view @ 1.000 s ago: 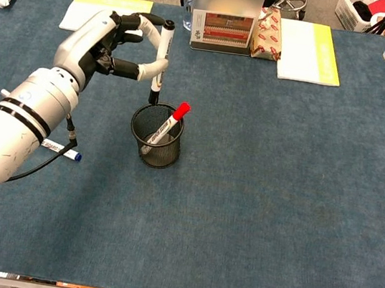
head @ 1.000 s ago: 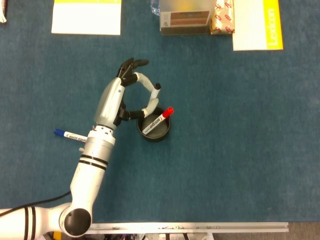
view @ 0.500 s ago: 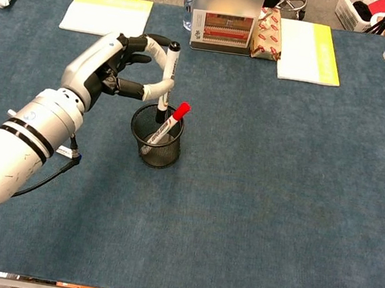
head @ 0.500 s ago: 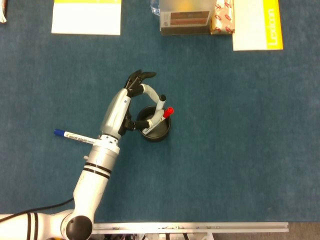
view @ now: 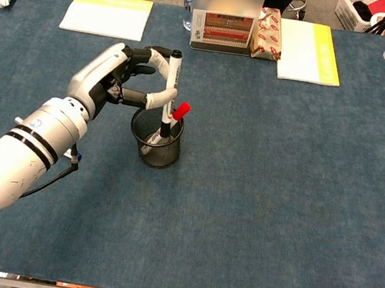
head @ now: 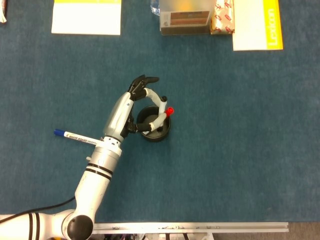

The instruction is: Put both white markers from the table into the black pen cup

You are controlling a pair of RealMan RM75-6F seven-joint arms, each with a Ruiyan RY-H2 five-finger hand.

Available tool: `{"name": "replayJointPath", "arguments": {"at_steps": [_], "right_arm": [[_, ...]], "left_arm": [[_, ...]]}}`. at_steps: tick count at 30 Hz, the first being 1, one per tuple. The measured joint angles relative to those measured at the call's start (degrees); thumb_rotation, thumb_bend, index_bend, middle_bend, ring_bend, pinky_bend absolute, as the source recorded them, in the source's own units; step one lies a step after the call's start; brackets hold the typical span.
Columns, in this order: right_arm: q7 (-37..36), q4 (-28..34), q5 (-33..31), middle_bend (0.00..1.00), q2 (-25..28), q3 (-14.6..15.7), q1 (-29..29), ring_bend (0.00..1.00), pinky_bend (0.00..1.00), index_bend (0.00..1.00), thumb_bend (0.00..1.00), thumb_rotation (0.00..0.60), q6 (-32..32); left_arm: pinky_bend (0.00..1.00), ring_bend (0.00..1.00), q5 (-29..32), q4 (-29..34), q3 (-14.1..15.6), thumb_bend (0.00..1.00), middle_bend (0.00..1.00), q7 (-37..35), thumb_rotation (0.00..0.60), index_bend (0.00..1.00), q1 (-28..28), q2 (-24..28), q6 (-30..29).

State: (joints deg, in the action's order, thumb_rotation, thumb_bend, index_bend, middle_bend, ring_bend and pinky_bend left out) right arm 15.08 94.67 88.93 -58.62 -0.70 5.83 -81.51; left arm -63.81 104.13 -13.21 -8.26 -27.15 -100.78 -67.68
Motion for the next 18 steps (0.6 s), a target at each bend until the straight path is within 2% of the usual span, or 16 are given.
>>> {"name": "replayJointPath", "arguments": {"at_steps": [7, 14, 16, 18], "right_arm": [[-0.13, 0.03, 0.06, 0.39, 0.03, -0.06, 0.01, 0.26, 0.16, 0.57, 0.87, 0.600, -0.10], [-0.18, 0.08, 0.16, 0.39, 0.05, 0.00, -0.04, 0.26, 0.16, 0.57, 0.87, 0.600, -0.19], [-0.27, 0.12, 0.19, 0.39, 0.10, -0.04, -0.06, 0.26, 0.16, 0.57, 0.87, 0.600, -0.29], [-0.39, 0.19, 0.27, 0.39, 0.16, -0.06, -0.08, 0.26, 0.16, 0.57, 0.87, 0.600, -0.39]], "left_arm": [[0.12, 0.03, -0.40, -0.65, 0.14, 0.31, 0.15, -1.09, 0.523, 0.37, 0.02, 0.18, 1.34], [0.12, 0.03, -0.58, -0.91, 0.22, 0.31, 0.15, -1.68, 0.525, 0.34, 0.14, 0.55, 2.06], [0.12, 0.03, -0.94, -1.01, 0.18, 0.31, 0.15, -2.00, 0.537, 0.33, 0.24, 0.70, 2.02], [0.12, 0.03, -1.16, -0.83, 0.01, 0.31, 0.15, -2.35, 0.575, 0.33, 0.37, 1.04, 1.92]]}}
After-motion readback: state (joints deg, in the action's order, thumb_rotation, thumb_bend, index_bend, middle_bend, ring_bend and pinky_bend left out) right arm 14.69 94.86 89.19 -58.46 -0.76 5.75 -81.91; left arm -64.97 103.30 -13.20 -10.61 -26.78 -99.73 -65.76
